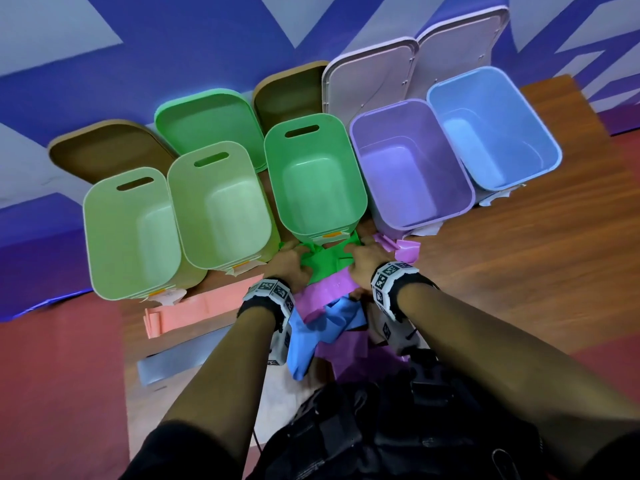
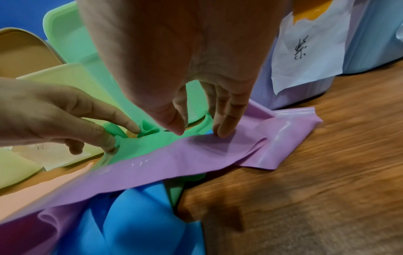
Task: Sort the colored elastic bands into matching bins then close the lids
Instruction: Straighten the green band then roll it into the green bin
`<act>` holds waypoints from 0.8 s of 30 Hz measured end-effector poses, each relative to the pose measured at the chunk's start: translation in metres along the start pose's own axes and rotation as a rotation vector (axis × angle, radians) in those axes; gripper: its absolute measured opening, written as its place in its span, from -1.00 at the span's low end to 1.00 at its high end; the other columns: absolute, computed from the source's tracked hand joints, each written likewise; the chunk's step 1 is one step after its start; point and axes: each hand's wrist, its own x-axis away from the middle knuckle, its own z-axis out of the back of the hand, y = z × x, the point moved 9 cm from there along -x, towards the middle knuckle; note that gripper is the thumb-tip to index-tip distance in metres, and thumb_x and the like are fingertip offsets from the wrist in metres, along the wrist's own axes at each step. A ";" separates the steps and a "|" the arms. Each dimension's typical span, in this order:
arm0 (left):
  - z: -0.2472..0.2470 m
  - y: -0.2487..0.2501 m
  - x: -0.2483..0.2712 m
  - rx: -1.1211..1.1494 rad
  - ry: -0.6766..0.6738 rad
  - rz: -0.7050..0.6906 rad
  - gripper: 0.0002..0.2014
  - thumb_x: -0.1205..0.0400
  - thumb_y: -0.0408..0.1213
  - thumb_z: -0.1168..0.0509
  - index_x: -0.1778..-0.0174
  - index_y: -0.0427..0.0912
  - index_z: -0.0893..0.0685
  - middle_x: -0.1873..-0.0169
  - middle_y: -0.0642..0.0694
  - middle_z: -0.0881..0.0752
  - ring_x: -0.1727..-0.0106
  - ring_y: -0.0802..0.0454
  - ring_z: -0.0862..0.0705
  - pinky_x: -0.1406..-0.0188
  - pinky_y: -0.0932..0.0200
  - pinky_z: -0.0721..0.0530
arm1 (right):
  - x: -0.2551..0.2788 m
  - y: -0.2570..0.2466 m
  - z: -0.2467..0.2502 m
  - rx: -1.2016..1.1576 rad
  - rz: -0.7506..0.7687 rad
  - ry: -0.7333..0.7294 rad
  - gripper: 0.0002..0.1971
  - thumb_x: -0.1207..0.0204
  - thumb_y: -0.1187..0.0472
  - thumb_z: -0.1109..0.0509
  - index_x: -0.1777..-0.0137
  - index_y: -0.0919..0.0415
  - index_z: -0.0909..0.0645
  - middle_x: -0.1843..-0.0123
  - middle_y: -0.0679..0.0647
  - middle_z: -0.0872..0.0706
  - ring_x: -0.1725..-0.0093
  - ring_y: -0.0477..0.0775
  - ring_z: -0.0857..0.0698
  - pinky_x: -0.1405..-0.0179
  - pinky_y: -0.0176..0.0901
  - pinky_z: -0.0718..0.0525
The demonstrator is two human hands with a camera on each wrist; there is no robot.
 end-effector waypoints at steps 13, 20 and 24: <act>-0.003 -0.007 0.004 0.079 -0.035 0.034 -0.45 -0.57 -0.35 -0.27 -0.52 -0.15 -0.39 -0.41 -0.20 -0.63 -0.35 -0.22 -0.64 -0.33 0.00 -0.62 | -0.004 -0.011 -0.016 0.026 -0.006 -0.009 -0.61 -0.59 0.34 -0.31 -0.42 0.23 -0.57 -0.42 0.22 -0.38 -0.34 0.29 -0.55 -0.36 0.15 -0.63; -0.004 -0.003 0.002 0.025 -0.034 -0.013 -0.46 -0.62 -0.31 -0.26 -0.58 -0.11 -0.46 -0.54 -0.18 -0.49 -0.41 -0.21 -0.59 -0.41 0.02 -0.57 | -0.005 -0.010 -0.013 -0.056 -0.009 0.024 -0.50 -0.54 0.36 -0.33 -0.47 0.02 -0.57 -0.47 0.21 -0.23 -0.41 0.31 -0.44 -0.36 0.13 -0.62; -0.007 -0.004 0.001 0.017 -0.035 -0.013 -0.48 -0.60 -0.31 -0.28 -0.54 -0.14 -0.52 -0.49 -0.18 -0.54 -0.39 -0.20 -0.60 -0.38 0.03 -0.59 | -0.005 -0.009 -0.015 -0.018 -0.035 0.018 -0.61 -0.51 0.35 -0.35 -0.34 0.14 -0.64 -0.53 0.19 -0.16 -0.43 0.29 -0.40 -0.28 0.13 -0.66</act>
